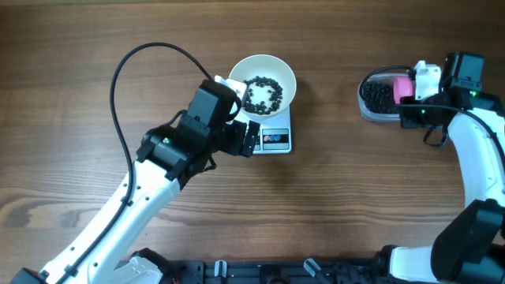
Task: Scoop item into bowl and weigh 150g on scale
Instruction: 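Return the empty scoop with the right gripper to the bean container, then scoop beans again with the right gripper in the container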
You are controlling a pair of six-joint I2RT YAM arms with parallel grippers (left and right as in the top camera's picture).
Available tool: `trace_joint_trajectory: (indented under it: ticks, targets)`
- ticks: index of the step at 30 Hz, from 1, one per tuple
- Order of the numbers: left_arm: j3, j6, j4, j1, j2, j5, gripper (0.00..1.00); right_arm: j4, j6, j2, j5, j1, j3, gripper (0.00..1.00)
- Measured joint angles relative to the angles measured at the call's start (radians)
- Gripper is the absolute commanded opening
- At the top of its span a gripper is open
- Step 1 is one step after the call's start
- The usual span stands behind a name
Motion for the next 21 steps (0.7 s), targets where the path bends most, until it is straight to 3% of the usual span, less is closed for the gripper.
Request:
trace_joint_trajectory:
  ticks: [21]
  targets:
    - [0.000, 0.000, 0.000, 0.000, 0.000, 0.000, 1.00, -0.010, 0.001, 0.022, -0.277, -0.088, 0.000, 0.04]
